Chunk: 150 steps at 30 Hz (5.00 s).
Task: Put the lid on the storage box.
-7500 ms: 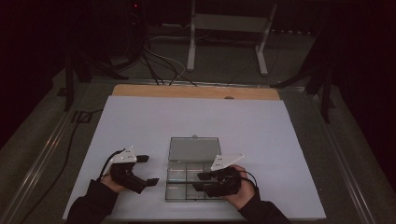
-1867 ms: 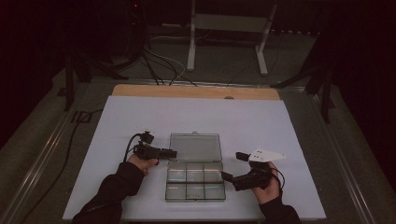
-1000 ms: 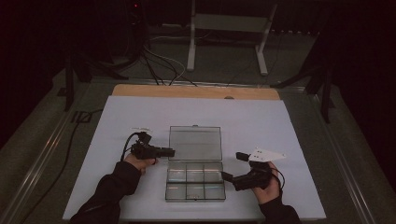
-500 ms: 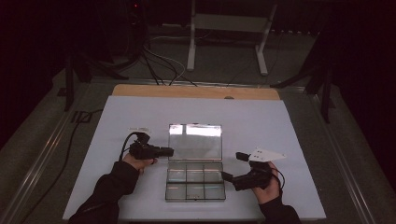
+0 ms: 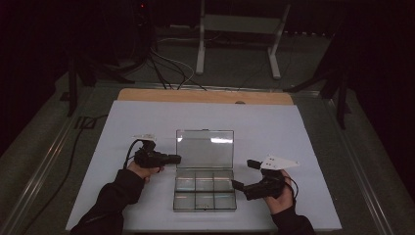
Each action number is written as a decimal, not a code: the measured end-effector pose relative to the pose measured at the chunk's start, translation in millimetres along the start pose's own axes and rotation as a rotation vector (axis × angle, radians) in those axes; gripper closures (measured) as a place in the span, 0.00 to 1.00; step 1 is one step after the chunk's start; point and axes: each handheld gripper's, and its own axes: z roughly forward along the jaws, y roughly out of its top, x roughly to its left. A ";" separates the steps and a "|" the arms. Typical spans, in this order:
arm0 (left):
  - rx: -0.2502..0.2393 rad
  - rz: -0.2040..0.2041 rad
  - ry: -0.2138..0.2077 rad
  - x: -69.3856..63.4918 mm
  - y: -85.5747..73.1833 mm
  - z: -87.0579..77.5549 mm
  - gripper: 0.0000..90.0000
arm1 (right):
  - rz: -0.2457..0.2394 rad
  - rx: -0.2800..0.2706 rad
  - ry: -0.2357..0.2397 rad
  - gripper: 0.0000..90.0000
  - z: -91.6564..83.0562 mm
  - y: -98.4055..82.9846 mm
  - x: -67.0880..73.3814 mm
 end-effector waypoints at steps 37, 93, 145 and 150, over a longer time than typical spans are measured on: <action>-0.044 0.254 0.032 -12.5 -6.5 -5.8 0.97 | 0.052 -0.048 0.003 0.01 -7.1 0.8 -2.8; -0.101 0.671 0.137 -34.0 -24.8 -9.3 0.98 | 0.208 0.044 0.134 1.00 1.8 14.2 -10.9; -0.095 0.392 0.142 -34.7 -38.5 -61.5 0.27 | 0.213 0.048 0.131 1.00 1.6 10.2 -7.8; -0.097 0.358 0.085 -31.7 -39.8 -66.6 0.11 | 0.210 0.049 0.131 1.00 1.5 9.4 -7.1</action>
